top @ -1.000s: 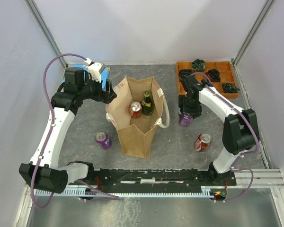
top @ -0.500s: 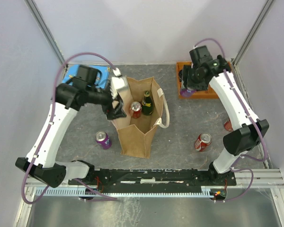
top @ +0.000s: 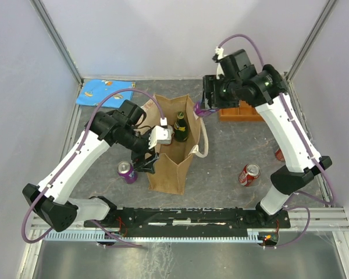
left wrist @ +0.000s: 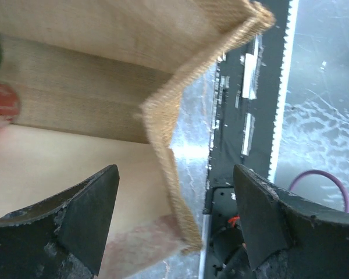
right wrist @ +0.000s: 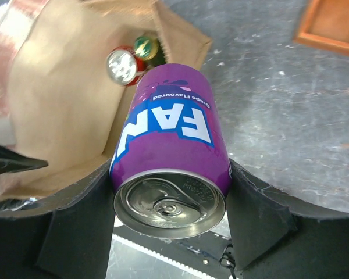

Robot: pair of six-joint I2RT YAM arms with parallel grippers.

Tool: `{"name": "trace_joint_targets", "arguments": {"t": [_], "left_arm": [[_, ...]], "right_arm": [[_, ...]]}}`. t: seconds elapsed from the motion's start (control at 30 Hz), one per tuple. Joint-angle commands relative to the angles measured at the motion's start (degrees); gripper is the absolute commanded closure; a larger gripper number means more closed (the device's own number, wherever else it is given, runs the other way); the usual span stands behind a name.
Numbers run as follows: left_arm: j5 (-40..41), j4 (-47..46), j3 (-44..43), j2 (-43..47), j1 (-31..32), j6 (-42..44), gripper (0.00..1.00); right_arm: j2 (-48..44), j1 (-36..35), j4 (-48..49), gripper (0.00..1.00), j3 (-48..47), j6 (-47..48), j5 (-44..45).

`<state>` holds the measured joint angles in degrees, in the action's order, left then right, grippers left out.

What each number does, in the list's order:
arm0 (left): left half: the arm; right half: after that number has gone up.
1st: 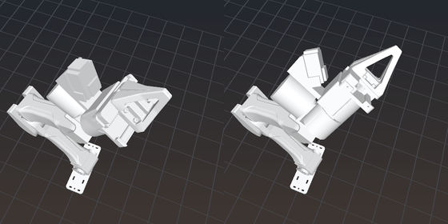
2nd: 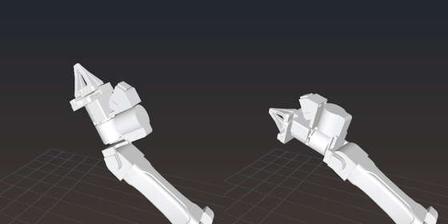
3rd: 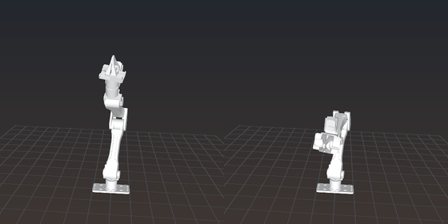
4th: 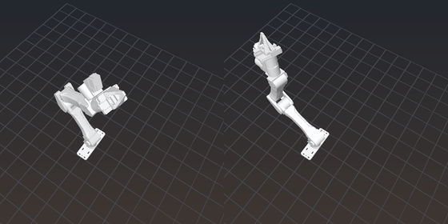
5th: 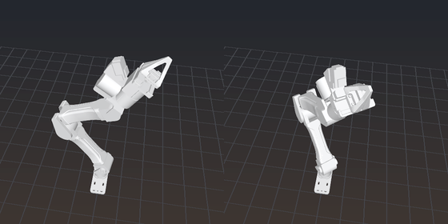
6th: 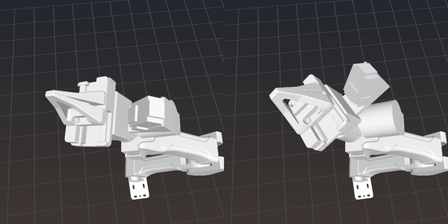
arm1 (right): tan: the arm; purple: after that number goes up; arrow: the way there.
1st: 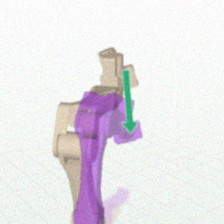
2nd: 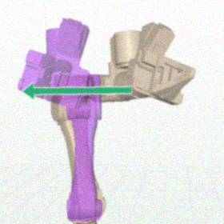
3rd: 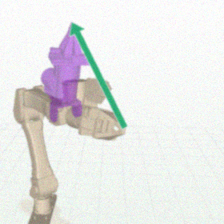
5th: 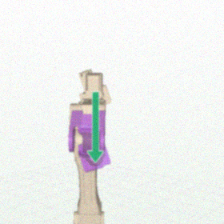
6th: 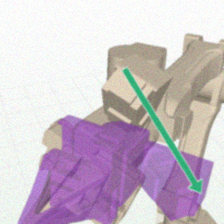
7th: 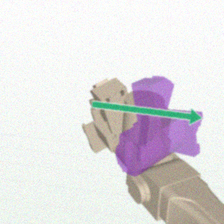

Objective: Place the beverage into the canvas bag

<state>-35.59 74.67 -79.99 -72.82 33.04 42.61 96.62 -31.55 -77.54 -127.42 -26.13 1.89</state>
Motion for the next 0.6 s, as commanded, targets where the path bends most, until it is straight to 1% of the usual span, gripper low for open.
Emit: {"name": "trace_joint_targets", "arguments": {"t": [0.0,0.17,0.4,0.57], "left_arm": [[-5.7,8.1,-3.0,1.6,0.9,4.9,0.16],[-7.7,9.1,-2.6,2.7,2.2,4.5,0.22],[-9.5,9.1,-4.0,3.0,2.8,5.1,0.26],[-10.8,9.2,-4.0,3.9,3.2,5.9,0.33]], "right_arm": [[-0.8,-4.0,4.8,1.00,-3.0,-1.6,-1.6],[-0.4,-7.0,7.2,1.00,1.4,-1.3,-2.4],[2.7,-11.3,8.0,1.00,3.6,0.0,-2.3],[4.1,-12.7,11.2,1.00,9.1,0.4,-2.2]]}}
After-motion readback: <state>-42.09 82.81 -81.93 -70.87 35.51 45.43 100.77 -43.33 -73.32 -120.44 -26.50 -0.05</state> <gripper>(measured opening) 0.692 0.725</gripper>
